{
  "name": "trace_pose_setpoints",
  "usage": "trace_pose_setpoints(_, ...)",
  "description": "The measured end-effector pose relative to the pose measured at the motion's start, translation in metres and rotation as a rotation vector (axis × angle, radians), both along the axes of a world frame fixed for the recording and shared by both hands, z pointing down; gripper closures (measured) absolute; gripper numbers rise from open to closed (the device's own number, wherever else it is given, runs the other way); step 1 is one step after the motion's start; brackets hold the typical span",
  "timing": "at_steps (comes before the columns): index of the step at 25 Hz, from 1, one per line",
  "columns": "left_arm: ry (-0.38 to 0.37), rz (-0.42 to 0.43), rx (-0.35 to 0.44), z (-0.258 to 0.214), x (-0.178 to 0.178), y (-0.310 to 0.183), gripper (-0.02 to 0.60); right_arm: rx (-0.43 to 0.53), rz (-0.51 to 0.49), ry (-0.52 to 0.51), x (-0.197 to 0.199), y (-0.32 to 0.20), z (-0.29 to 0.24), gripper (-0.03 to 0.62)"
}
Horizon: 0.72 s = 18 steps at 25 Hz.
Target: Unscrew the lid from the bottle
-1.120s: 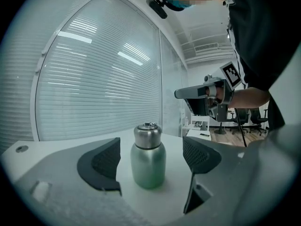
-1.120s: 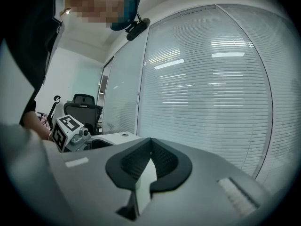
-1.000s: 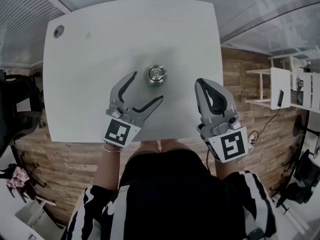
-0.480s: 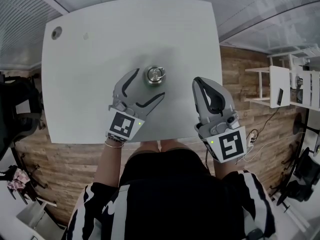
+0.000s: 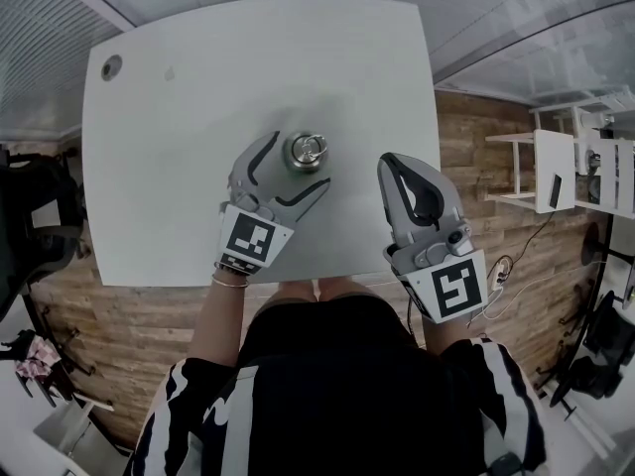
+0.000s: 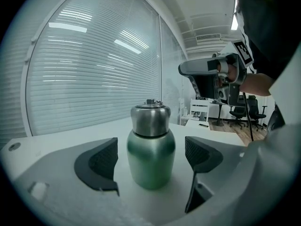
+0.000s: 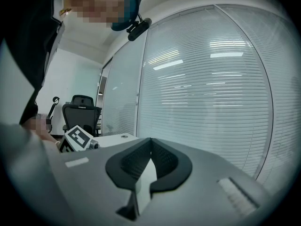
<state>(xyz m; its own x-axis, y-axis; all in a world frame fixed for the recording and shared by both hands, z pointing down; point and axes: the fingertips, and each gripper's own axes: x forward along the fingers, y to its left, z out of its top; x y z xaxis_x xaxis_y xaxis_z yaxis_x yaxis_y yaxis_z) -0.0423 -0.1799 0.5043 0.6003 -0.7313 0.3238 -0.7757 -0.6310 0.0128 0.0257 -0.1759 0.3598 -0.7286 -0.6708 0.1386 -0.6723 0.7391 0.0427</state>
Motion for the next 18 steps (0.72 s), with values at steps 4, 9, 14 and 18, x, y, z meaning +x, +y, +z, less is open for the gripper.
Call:
trace_pose_setpoints(4, 0.003, 0.009, -0.008, 0.001, 0.002, -0.004, 0.138, 0.001, -0.003, -0.002, -0.003, -0.001, -0.001, 0.594)
trace_pose_setpoints(9, -0.001, 0.02, -0.013, 0.006, 0.007, -0.005, 0.137, 0.01, -0.01, -0.013, -0.007, -0.001, -0.005, 0.594)
trace_pose_setpoints(14, -0.006, 0.029, -0.017, 0.009, 0.011, -0.008, 0.138, 0.014, -0.011, -0.017, -0.008, -0.001, -0.007, 0.594)
trace_pose_setpoints(18, -0.013, 0.029, -0.024, 0.011, 0.012, -0.011, 0.138, 0.018, -0.016, -0.018, -0.009, 0.0, -0.009, 0.594)
